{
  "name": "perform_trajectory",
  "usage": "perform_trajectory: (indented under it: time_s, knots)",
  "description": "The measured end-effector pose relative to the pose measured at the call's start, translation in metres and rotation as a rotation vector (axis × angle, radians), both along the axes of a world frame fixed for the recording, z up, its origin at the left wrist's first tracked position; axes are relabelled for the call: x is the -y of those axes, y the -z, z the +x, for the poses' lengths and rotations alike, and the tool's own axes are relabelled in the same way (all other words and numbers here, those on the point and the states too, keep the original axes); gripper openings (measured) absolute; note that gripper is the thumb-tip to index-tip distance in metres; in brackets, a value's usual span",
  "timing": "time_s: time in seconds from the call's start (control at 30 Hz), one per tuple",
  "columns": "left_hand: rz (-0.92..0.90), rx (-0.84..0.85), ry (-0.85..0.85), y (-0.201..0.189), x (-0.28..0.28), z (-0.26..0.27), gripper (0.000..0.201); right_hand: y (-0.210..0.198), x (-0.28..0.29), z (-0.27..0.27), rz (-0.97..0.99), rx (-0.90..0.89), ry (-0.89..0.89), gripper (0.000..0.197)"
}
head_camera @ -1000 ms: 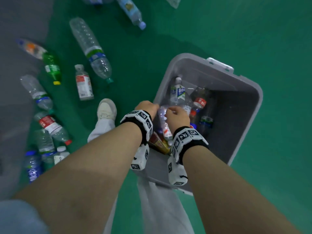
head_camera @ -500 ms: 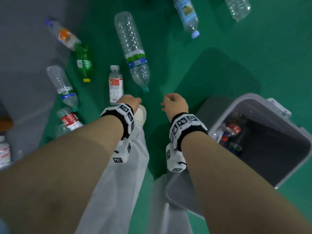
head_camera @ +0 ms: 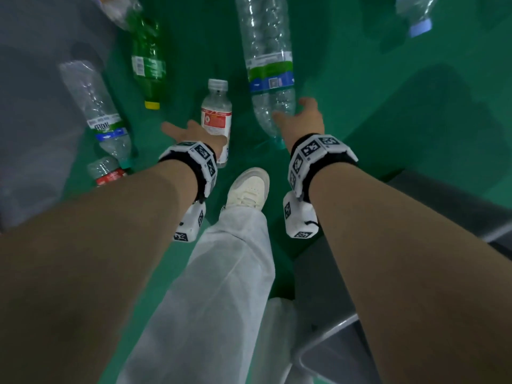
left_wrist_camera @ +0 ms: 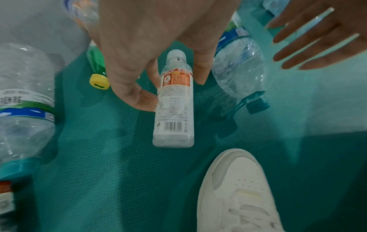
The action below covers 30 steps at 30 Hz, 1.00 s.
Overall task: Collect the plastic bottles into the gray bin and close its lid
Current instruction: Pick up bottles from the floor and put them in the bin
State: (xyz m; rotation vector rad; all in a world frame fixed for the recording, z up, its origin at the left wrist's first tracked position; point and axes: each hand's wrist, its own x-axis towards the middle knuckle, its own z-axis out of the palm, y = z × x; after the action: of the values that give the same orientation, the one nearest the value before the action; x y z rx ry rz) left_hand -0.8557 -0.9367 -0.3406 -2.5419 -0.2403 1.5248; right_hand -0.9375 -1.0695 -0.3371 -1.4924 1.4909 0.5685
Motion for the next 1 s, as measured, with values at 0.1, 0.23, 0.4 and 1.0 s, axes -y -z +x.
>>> perform_trajectory:
  time_s: [0.1,0.23,0.4,1.0]
  knots:
    - [-0.007,-0.019,0.023,0.027,-0.006,0.000,0.096,0.023,-0.005,0.011,-0.038,-0.036,-0.049,0.080]
    - [-0.016,0.004,0.062,0.054,-0.007,-0.004,0.104,0.046,-0.007,0.018,-0.048,-0.062,-0.104,0.101]
    - [-0.116,0.089,-0.060,0.069,-0.010,-0.006,0.079,0.061,-0.007,0.023,-0.023,-0.056,-0.117,0.109]
    - [-0.279,0.113,-0.068,-0.051,-0.001,-0.045,0.078,-0.062,-0.030,-0.059,0.003,-0.007,0.215,0.090]
